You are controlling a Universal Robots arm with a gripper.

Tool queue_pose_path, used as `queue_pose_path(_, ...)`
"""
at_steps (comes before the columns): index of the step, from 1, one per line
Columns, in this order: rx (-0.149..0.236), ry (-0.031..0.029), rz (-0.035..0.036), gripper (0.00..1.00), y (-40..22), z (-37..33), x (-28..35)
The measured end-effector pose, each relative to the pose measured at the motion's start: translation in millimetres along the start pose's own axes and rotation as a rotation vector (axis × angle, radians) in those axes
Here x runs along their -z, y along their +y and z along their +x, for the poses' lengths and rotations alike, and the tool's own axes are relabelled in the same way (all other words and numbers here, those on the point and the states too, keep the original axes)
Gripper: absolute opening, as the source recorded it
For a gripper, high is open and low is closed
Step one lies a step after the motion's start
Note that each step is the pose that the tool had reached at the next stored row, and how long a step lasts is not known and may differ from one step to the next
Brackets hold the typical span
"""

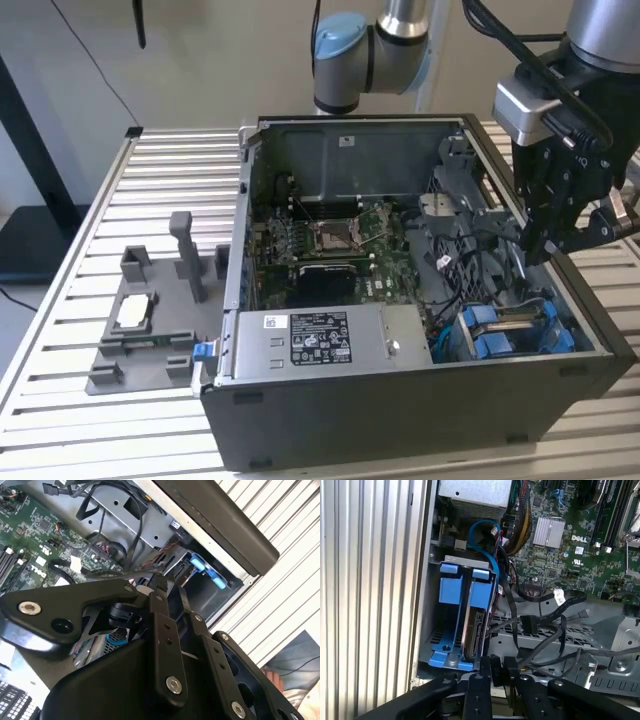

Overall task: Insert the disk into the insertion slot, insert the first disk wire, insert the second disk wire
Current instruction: 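Insert the first disk wire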

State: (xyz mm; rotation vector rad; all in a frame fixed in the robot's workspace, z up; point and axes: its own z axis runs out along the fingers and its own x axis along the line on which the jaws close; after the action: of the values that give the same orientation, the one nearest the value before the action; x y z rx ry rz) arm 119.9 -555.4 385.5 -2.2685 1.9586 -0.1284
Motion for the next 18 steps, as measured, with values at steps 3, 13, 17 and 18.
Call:
queue_pose_path(3, 0.000, -0.0002, 0.0000, 0.26, 0.1, 0.1, -0.1)
queue_pose_path(13, 0.001, 0.0012, 0.0063, 0.34, 0.2, -0.7, -2.1)
queue_pose_path(17, 0.001, 0.0013, 0.0064, 0.34, 0.3, -0.7, -2.1)
queue_pose_path(18, 0.001, 0.0013, 0.0064, 0.34, 0.2, -0.7, -2.1)
